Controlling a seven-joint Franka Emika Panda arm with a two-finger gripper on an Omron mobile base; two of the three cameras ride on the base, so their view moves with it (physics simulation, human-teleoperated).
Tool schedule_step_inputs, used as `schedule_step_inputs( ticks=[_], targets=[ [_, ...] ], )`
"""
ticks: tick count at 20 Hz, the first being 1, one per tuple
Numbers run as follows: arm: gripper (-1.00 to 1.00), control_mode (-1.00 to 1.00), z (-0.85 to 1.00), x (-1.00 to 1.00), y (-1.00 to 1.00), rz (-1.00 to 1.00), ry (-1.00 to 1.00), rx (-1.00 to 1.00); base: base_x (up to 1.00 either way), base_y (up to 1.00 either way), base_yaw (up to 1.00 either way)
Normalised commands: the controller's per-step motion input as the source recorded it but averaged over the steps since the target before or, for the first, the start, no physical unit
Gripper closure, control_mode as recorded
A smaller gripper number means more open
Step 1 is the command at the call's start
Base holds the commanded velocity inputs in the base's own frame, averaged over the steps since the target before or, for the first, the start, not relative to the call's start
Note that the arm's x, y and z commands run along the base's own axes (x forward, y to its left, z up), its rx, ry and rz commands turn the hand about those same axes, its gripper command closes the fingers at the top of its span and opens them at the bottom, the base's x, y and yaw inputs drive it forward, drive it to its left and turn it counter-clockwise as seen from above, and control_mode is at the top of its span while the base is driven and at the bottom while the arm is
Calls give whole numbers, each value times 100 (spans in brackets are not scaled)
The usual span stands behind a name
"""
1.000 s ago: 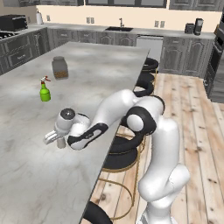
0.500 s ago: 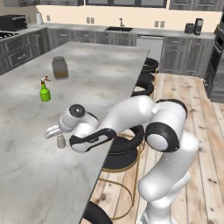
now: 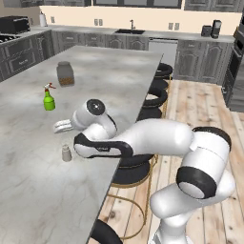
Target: Move the shaker and syrup bottle from the cabinet to the dining counter.
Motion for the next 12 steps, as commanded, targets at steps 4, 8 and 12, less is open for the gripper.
schedule_step_inputs(
  ticks=[4,8,12],
  targets=[
    [-100,-100,100,-7,-3,-18,0,0,0,0,0],
    [-100,-100,100,-28,-15,-16,1,0,0,0,0],
    [-100,-100,64,-64,-67,-12,4,0,0,0,0]
  ],
)
